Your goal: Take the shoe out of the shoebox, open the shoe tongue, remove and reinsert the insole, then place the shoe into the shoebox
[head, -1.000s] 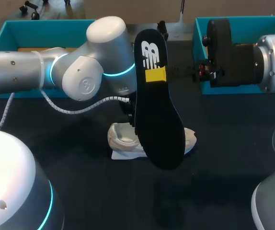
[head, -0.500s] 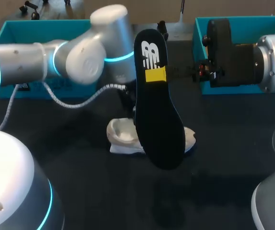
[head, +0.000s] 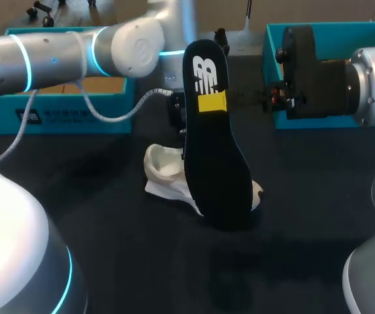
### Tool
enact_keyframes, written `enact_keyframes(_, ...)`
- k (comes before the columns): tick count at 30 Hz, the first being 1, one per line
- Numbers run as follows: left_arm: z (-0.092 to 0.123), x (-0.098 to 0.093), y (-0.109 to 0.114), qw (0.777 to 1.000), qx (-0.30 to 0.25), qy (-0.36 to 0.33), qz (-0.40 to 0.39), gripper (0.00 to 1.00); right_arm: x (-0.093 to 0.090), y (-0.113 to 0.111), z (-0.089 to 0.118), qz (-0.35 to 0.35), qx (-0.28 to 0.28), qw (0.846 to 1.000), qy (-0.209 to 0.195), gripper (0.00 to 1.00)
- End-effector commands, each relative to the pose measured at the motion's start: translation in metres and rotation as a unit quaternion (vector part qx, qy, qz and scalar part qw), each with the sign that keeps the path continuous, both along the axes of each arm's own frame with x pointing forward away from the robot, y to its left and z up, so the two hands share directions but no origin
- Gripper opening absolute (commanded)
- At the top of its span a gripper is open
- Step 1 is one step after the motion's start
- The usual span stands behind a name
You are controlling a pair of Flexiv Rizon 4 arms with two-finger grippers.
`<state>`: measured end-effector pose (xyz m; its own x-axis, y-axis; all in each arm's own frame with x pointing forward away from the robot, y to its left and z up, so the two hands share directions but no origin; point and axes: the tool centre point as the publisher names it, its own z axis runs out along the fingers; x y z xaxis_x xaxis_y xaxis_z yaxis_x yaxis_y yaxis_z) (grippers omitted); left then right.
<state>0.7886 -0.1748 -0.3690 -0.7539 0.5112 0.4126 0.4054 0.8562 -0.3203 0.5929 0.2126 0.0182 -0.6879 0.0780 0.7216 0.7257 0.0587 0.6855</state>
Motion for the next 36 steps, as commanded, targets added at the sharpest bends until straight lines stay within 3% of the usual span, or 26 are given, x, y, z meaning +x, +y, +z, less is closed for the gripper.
enact_keyframes(1, 0.005, -0.001, -0.001, 1.000, 0.002, -0.015, 0.000, 0.00, -0.001, 0.002, -0.001, -0.002, 0.001, 1.000, 0.000, 0.00)
enact_keyframes(22, 0.005, -0.001, -0.001, 1.000, 0.001, -0.015, 0.001, 0.00, -0.001, 0.002, -0.001, -0.002, 0.001, 1.000, 0.000, 0.00)
enact_keyframes(28, 0.007, -0.001, 0.000, 0.995, 0.034, -0.024, -0.089, 0.00, -0.001, 0.002, -0.001, -0.002, 0.001, 1.000, 0.000, 0.00)
enact_keyframes(36, 0.018, -0.004, 0.005, 0.963, 0.033, -0.009, -0.268, 0.00, -0.001, 0.002, -0.001, -0.002, 0.001, 1.000, 0.000, 0.00)
